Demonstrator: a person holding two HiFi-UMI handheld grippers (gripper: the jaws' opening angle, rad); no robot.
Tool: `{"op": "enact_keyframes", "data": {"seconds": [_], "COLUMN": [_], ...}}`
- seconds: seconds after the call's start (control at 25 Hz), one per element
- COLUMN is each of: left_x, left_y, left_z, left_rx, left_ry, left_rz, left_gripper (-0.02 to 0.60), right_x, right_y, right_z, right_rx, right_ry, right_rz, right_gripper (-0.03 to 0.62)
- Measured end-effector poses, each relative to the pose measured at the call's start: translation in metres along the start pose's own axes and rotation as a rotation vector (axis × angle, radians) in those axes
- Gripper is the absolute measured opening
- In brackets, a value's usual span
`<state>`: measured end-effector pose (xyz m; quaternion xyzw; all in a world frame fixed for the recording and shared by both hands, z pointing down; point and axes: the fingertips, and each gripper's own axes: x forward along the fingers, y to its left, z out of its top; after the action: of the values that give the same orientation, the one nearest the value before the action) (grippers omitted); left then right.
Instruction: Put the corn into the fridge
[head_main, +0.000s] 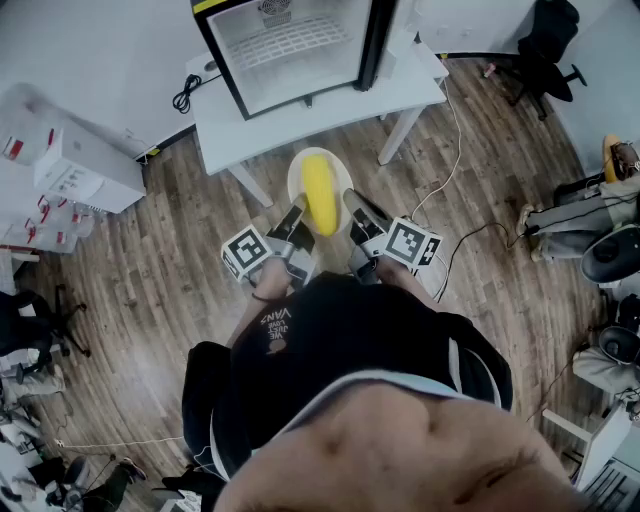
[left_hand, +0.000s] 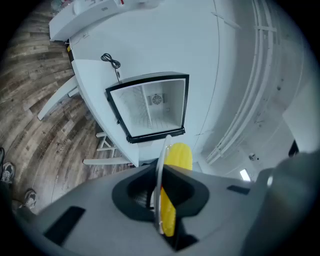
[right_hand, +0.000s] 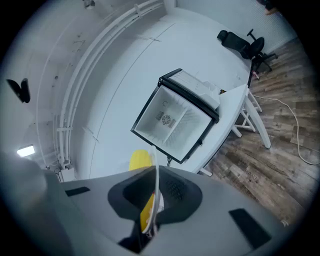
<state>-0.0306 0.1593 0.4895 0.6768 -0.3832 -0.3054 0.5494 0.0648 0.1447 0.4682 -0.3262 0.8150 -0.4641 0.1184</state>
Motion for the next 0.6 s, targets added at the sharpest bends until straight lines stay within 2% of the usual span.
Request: {"op": "enact_keyframes", "data": {"seconds": [0.12, 0.6], "left_x": [-0.0017, -0.0041], "left_y": [0.001, 0.0001], "left_z": [0.0008, 0.0015], "left_rx": [0.001, -0.001], "left_ry": [0.001, 0.018], "left_rz": [0.016, -0.002], "left_gripper": [0.046, 0.046], "right_x": [-0.0001, -0.0009], "right_y": [0.0016, 0.0052], "right_z": [0.0001, -0.0025], "right_rx": [0.002, 0.003], "right_ry": [-0.001, -0.023], "right_rz": [0.0, 0.003], "right_gripper": [0.025, 0.025]}}
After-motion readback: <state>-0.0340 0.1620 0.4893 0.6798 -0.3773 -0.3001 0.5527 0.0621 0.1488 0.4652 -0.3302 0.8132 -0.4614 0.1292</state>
